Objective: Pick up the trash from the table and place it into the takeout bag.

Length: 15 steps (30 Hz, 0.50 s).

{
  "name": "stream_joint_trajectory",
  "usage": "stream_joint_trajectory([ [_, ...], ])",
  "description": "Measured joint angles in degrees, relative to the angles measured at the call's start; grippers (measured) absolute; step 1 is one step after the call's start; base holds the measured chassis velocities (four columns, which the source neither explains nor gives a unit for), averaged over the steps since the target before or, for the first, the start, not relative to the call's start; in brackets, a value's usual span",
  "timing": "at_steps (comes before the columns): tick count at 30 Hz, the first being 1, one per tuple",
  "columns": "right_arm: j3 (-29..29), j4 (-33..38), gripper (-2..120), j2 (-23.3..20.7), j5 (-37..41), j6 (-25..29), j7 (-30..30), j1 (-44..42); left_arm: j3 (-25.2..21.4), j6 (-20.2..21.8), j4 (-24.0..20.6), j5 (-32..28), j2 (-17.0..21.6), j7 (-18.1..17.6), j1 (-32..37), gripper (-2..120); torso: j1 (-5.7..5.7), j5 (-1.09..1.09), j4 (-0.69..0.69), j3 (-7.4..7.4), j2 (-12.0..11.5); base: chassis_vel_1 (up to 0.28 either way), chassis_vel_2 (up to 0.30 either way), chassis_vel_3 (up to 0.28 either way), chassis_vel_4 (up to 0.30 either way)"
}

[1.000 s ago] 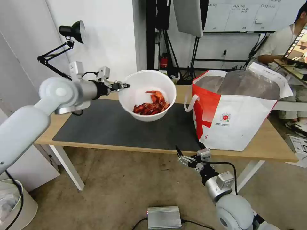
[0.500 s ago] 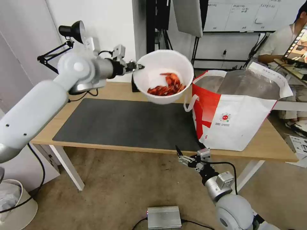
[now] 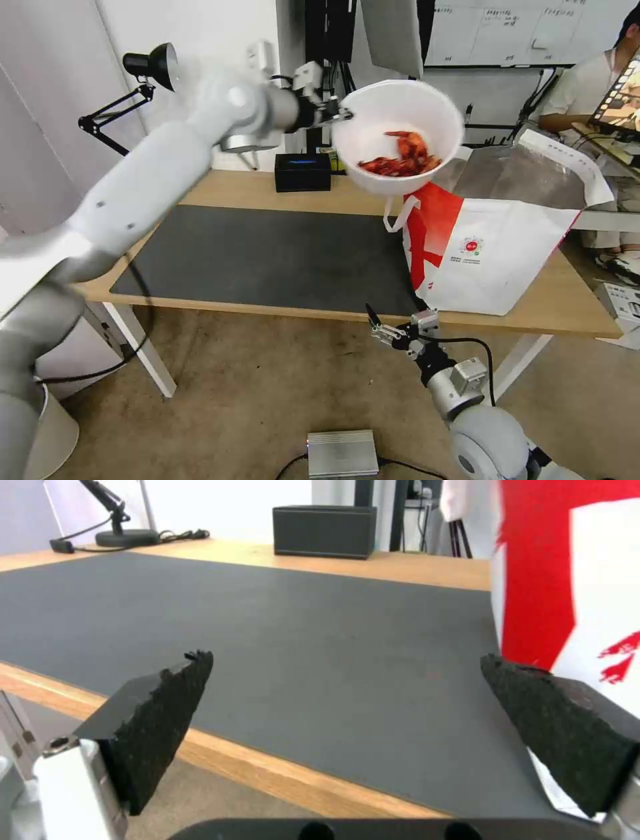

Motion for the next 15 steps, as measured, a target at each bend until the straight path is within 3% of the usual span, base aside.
stream_joint_trajectory([
  [8, 0.0, 0.0, 100, 0.0, 0.0, 0.0, 0.0, 0.0, 1.69, -0.12, 7.07, -1.46, -4.61, -0.64, -3.66, 0, 0.0, -0.02, 0.02, 0.0, 0.0, 0.0, 0.0, 0.0, 0.0],
  [15, 0.0, 0.0, 100, 0.0, 0.0, 0.0, 0.0, 0.0, 1.9, -0.52, 9.89, -3.96, -6.75, -1.32, -5.54, 0, 0.0, -0.03, 0.04, -0.01, 0.0, 0.0, 0.0, 0.0, 0.0],
])
